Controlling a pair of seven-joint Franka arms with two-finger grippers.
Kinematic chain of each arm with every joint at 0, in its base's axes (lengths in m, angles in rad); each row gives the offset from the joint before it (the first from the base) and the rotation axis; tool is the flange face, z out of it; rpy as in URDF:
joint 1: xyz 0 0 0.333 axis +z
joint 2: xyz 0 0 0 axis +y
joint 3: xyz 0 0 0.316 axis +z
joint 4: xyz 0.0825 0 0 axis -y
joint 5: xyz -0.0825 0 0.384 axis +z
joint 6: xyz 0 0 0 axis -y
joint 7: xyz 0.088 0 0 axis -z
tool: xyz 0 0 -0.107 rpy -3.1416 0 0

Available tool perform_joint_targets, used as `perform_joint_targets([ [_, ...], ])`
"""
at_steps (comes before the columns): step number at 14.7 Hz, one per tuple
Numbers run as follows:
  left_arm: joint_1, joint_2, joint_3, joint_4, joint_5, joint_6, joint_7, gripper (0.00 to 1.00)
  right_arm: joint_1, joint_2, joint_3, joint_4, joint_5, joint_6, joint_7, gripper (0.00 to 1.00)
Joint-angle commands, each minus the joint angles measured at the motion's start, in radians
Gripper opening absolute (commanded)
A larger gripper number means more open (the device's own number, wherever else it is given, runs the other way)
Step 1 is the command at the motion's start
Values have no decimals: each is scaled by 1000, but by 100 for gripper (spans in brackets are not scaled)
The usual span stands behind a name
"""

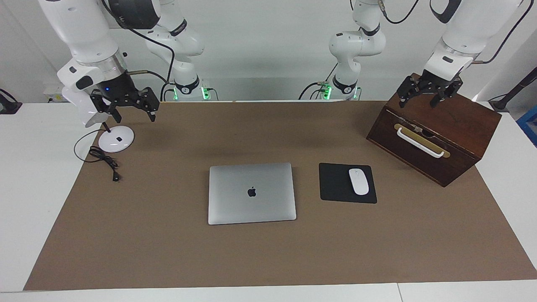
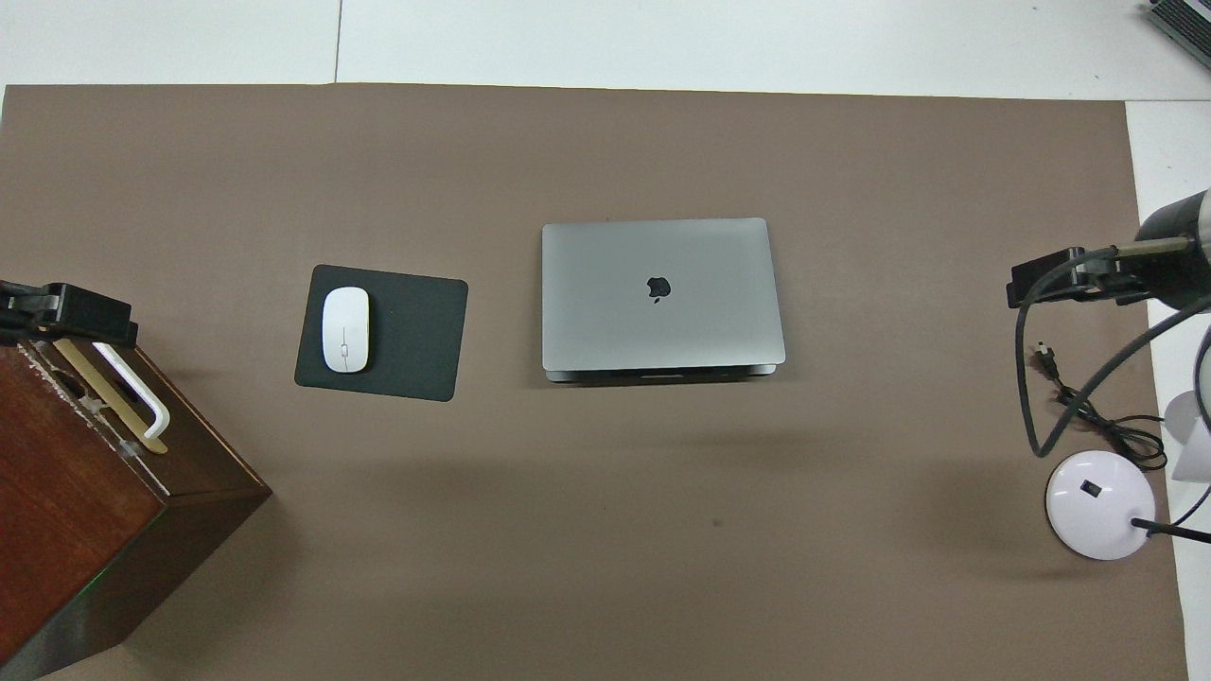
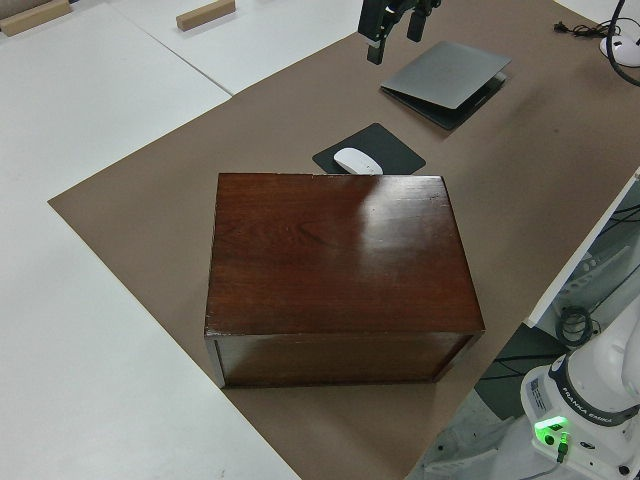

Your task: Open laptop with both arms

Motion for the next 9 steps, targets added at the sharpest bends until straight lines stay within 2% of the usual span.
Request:
perform_joint_targets([
  [1,7,3,0,15,-11,-1,-11,100,-20,-10,11,-15,20,31,9,100],
  [9,13,0,14,9,-43,11,-4,100,-23,-10,10,-17,19,31,6,100],
])
